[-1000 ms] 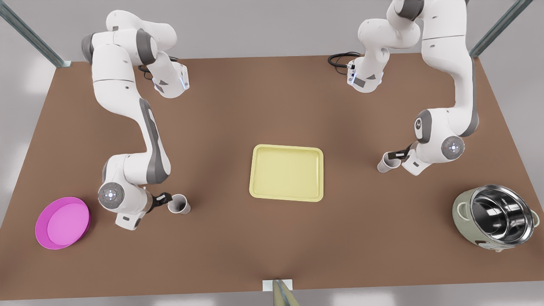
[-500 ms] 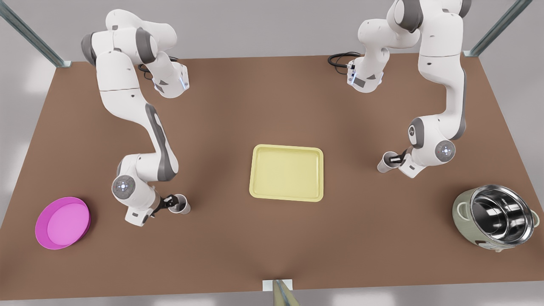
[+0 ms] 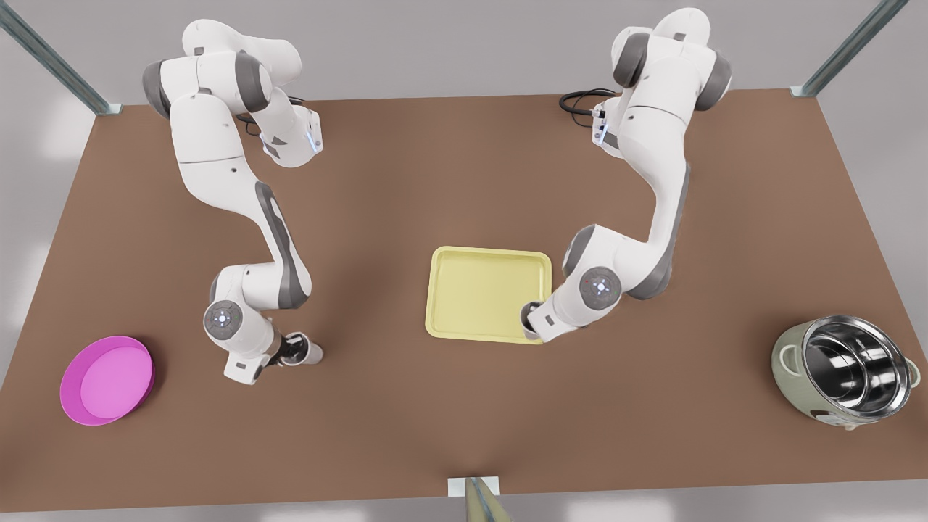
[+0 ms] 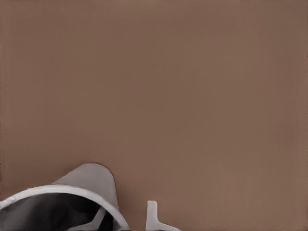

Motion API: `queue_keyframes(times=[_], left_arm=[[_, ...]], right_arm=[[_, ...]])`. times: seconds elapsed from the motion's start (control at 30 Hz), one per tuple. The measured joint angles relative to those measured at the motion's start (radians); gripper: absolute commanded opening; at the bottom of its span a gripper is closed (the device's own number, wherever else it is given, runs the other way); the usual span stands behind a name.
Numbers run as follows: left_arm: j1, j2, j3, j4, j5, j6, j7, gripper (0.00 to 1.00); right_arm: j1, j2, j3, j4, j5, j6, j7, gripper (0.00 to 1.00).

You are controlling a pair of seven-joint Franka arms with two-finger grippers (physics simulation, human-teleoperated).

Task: Use both arms to respectively pick up the white IKEA cups from the middle-left and middle-right positions, then place the white IKEA cups onto the middle-middle tray, ensuring that the cups remain upright and do not tip over

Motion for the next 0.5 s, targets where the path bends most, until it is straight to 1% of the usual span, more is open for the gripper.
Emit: queue_keyframes(times=[0.1,0.17,0.2,0.3,0.37,0.4,0.47,0.5], left_arm=[[0.014,0.03,-0.054,-0.036,-0.015,-0.017,-0.078,0.21],[0.073,0.032,-0.15,-0.116,-0.017,0.008,-0.124,0.21],[0.089,0.032,-0.174,-0.134,-0.017,0.021,-0.145,0.21],[0.104,0.032,-0.196,-0.152,-0.012,0.048,-0.202,0.21],[0.106,0.033,-0.199,-0.153,-0.006,0.069,-0.235,0.21],[0.107,0.034,-0.199,-0.158,0.001,0.079,-0.25,0.21],[0.107,0.034,-0.199,-0.171,0.012,0.095,-0.278,0.21],[0.106,0.034,-0.2,-0.174,0.018,0.102,-0.29,0.39]], right_arm=[[0.0,-0.002,0.001,0.017,0.005,-0.004,-0.019,0.21],[-0.001,-0.005,0.005,0.021,0.008,-0.005,-0.028,0.21],[-0.003,-0.01,0.018,0.023,0.012,-0.006,-0.032,0.21],[-0.001,-0.033,0.064,0.031,0.066,-0.013,-0.042,0.21],[0.0,-0.037,0.111,0.033,0.109,-0.018,-0.046,0.21],[0.006,-0.042,0.142,0.03,0.124,-0.02,-0.04,0.21],[0.043,-0.049,0.172,0.028,0.145,-0.023,-0.021,0.21],[0.067,-0.053,0.177,0.026,0.152,-0.023,-0.008,0.21]])
